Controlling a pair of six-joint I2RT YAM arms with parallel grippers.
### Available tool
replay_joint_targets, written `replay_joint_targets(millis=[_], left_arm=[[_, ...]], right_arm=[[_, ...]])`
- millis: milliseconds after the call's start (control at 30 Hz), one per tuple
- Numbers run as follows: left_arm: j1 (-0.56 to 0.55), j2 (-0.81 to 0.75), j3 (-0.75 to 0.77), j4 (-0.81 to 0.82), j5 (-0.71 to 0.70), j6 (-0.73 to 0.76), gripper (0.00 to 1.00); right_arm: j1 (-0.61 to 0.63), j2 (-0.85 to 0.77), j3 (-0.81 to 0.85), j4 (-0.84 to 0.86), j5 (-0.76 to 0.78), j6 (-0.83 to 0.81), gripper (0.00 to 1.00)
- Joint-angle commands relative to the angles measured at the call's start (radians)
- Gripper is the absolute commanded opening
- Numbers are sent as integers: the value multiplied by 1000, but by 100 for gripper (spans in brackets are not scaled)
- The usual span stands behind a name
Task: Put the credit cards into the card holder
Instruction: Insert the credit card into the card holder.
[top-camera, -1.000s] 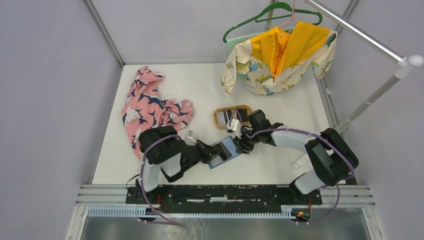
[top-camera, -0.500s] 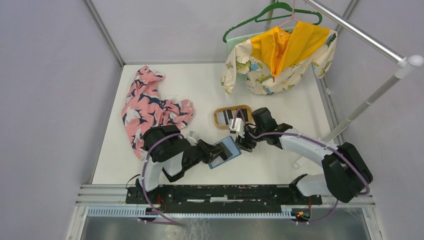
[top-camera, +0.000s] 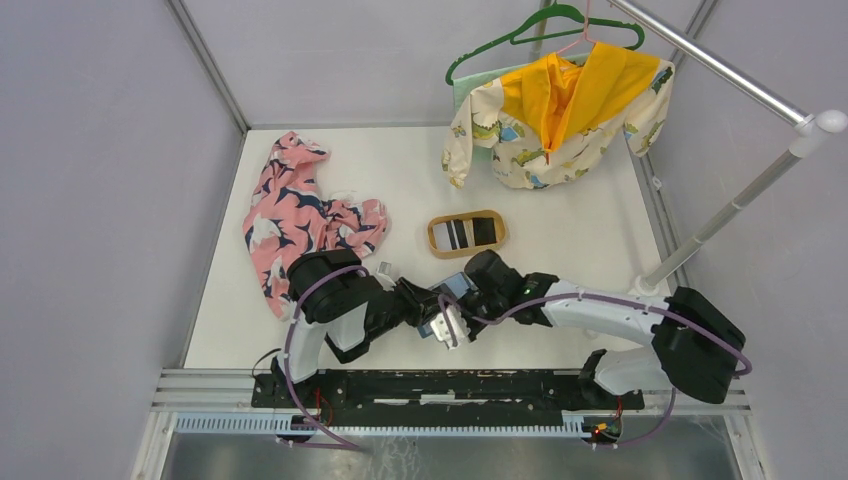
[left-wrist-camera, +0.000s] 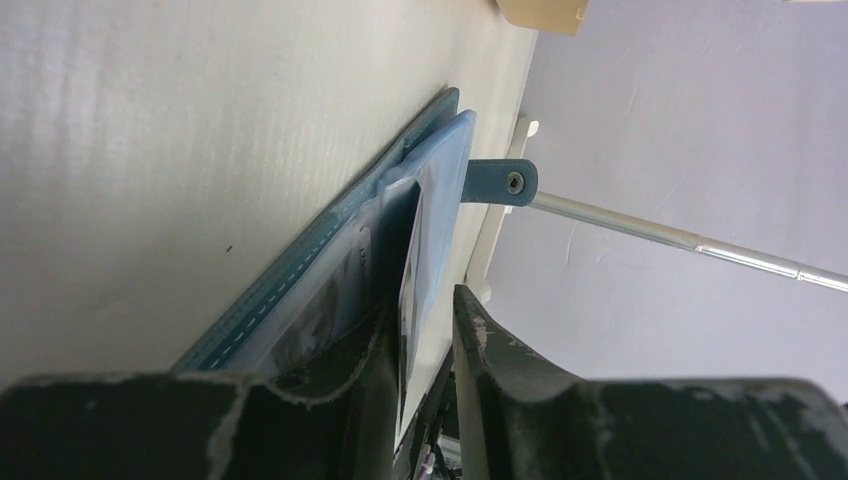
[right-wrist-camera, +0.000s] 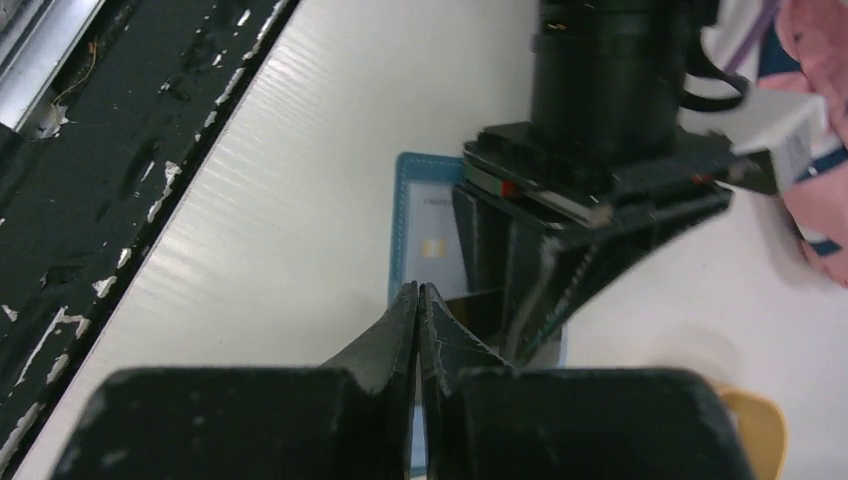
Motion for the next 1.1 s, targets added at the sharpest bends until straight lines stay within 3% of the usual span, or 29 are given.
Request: replay_joint_targets(millis=[0,367,1067], left_arm=[[3,116,-44,178,8,44,35],[5,126,-39,179,18,47,36],[24,91,-64,178,34,67,41]], right_arm=[[107,81,42,88,171,-113,6],[178,218,75,207,417,-52,6],[110,211,18,243,535,-17,5]])
